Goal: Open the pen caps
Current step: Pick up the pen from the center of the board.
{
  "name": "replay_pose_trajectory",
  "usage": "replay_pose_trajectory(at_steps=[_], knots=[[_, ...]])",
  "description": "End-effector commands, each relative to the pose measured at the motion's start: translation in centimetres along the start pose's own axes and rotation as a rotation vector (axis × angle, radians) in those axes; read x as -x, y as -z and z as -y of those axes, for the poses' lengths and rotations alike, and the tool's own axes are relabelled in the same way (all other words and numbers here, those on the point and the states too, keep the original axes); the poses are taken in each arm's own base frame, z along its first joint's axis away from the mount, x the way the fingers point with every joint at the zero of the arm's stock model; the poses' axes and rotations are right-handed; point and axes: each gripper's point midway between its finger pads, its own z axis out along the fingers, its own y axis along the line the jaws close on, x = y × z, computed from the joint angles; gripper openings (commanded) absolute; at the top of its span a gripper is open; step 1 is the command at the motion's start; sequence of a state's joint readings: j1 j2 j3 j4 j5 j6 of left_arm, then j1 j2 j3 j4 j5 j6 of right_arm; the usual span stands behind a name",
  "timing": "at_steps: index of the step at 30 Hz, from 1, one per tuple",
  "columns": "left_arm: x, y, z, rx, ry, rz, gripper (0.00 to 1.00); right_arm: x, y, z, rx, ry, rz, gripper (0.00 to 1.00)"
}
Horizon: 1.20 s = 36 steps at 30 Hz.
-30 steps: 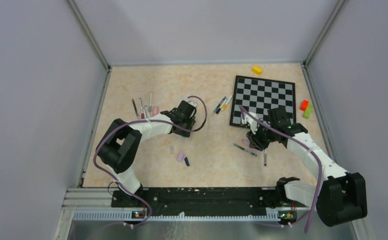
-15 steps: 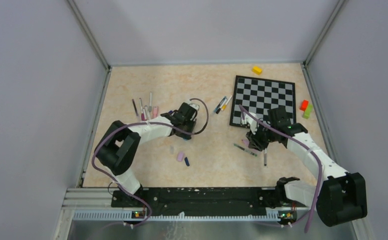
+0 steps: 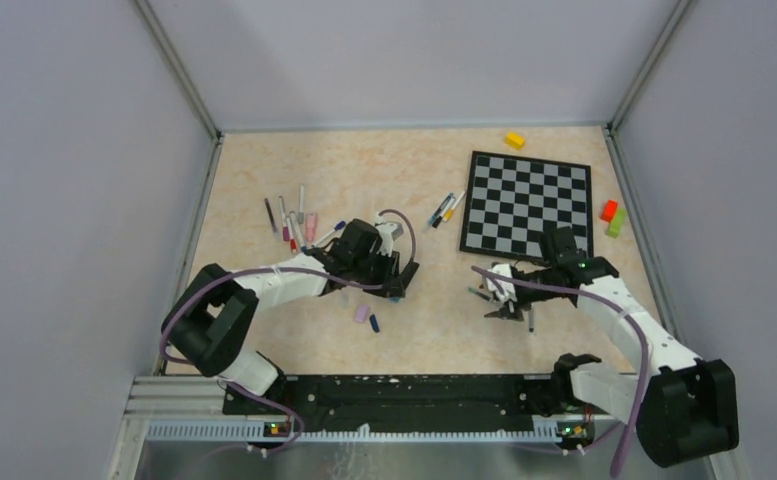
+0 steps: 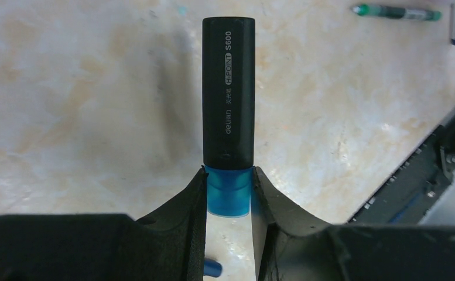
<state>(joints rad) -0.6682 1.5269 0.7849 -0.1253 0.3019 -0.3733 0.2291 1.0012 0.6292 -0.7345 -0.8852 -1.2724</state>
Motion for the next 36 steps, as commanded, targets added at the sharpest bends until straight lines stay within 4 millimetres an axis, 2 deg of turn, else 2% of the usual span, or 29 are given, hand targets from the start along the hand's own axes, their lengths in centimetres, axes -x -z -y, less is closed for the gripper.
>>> replay_pose_trajectory(at_steps=[1, 6, 11, 17, 21, 26, 29, 31, 34, 36], knots=[[0.8, 1.0, 5.3, -0.27, 0.02, 0.037, 0.13, 2.6, -1.3, -1.6, 0.12, 0.326, 0.218, 0.61], [0.0, 1.6, 8.9, -0.423, 0.015, -0.016, 0.13, 2.9, -2.9, -0.6, 0.123, 0.454, 0.168, 0.61], [-1.0, 1.4, 12.0, -0.528, 0.007, -0.059, 0.13, 3.5, -3.2, -0.6, 0.144, 0.498, 0.173, 0.61], [-1.6, 0.5, 13.9, -0.592, 0.003, -0.104, 0.13, 2.9, -3.9, -0.7, 0.183, 0.562, 0.103, 0.61], [-1.9, 0.2, 15.0, -0.622, -0.006, -0.126, 0.13, 2.2, -4.9, -1.7, 0.23, 0.584, 0.07, 0.6], [-2.3, 0.0, 16.0, -0.652, -0.009, -0.147, 0.13, 1.2, -6.0, -2.2, 0.253, 0.608, 0.017, 0.56], [-2.5, -0.1, 16.4, -0.665, -0.006, -0.153, 0.14, 0.8, -6.4, -2.4, 0.262, 0.624, -0.003, 0.49], [-2.4, -0.1, 16.6, -0.67, -0.004, -0.153, 0.14, 0.6, -6.5, -2.6, 0.266, 0.63, -0.016, 0.39], [-2.1, 0.0, 16.8, -0.67, -0.006, -0.142, 0.16, 0.6, -6.5, -2.7, 0.267, 0.631, -0.018, 0.21], [-1.7, 0.3, 16.8, -0.659, -0.005, -0.123, 0.19, 0.7, -6.3, -3.0, 0.271, 0.625, -0.015, 0.04]])
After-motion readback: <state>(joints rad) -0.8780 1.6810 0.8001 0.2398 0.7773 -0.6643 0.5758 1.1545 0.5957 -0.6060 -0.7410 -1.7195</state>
